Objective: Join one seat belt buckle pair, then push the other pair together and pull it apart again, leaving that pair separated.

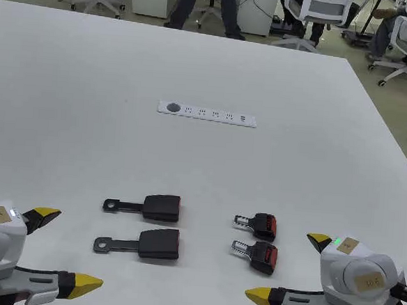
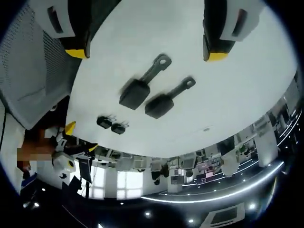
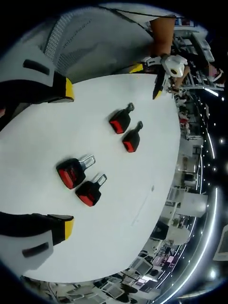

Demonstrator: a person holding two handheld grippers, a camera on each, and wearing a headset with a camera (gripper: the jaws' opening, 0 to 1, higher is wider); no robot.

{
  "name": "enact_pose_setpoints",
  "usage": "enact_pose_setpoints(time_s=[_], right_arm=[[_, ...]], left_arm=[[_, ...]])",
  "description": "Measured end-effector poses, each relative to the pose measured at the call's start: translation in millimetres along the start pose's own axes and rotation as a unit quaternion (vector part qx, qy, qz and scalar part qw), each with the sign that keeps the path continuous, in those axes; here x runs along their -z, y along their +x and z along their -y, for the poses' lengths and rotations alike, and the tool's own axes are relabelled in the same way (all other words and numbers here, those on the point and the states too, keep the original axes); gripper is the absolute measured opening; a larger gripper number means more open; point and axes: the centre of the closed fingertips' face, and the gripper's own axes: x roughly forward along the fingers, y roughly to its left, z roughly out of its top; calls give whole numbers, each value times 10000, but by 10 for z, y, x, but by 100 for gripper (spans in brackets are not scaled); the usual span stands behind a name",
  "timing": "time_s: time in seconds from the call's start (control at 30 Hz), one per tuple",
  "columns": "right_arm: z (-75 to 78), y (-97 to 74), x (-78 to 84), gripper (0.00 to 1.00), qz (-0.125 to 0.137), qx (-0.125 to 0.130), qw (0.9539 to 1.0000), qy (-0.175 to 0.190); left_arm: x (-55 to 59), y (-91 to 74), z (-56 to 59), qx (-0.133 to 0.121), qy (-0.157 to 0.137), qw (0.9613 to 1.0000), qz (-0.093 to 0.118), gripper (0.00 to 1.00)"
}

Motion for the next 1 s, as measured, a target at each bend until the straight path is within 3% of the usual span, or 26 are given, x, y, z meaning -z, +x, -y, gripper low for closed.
enact_pose_setpoints(time_s=[0.6,1.0], right_arm=[[-79,32,-58,100,19,-153,9997,-192],[-90,30,-59,99,5,-158,9996,-215]], left_arm=[[-57,-21,96,99,93,9999,-9,95],[-30,-8,72,129,95,9999,-7,97]])
